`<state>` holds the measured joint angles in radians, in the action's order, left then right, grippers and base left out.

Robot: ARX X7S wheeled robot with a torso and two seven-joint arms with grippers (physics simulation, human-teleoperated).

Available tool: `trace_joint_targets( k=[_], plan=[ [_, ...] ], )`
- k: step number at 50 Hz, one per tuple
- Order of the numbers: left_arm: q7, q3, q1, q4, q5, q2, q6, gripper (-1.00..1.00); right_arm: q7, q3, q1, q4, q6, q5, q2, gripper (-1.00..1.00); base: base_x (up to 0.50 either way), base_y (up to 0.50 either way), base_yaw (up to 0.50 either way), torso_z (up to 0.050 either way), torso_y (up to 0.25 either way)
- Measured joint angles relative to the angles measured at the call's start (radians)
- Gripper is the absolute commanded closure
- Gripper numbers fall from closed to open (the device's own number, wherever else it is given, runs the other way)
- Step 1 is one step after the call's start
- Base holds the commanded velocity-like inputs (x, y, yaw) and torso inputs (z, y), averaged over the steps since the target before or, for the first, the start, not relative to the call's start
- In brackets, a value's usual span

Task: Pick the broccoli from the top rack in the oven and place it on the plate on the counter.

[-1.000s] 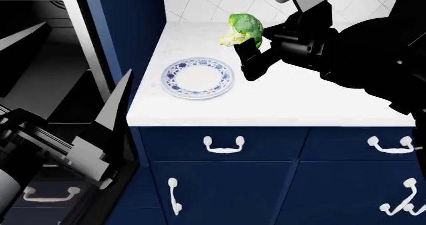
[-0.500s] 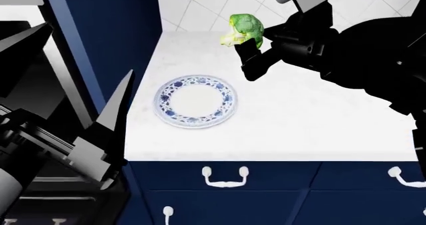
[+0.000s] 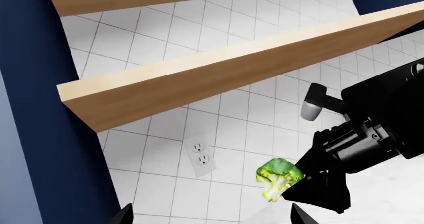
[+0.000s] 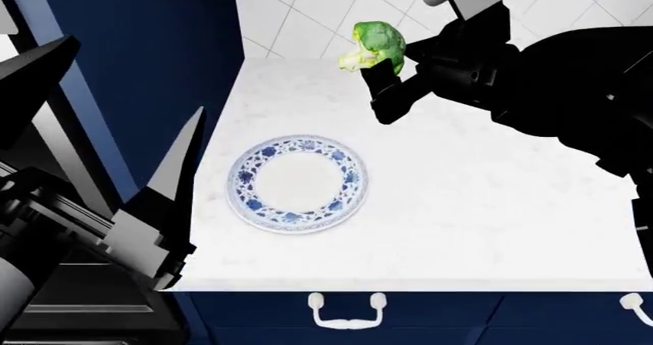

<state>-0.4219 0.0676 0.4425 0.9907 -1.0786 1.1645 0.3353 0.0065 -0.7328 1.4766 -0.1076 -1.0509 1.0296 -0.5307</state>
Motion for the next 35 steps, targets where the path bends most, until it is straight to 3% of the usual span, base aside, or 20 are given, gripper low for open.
trace_joint_targets(
  k=[19,35],
  plan=[
    [-0.002,0.003,-0.001,-0.001,0.001,0.003,-0.006,-1.0,-0.01,-0.011,0.005,-0.01,0.007,-0.004,0.01,1.0,0.0,0.0,0.0,0.0,0.001],
    [-0.002,0.003,-0.005,-0.005,0.002,0.007,-0.013,-1.0,-0.09,-0.074,0.037,-0.103,0.018,-0.037,0.086,1.0,0.0,0.0,0.0,0.0,0.0]
  ],
)
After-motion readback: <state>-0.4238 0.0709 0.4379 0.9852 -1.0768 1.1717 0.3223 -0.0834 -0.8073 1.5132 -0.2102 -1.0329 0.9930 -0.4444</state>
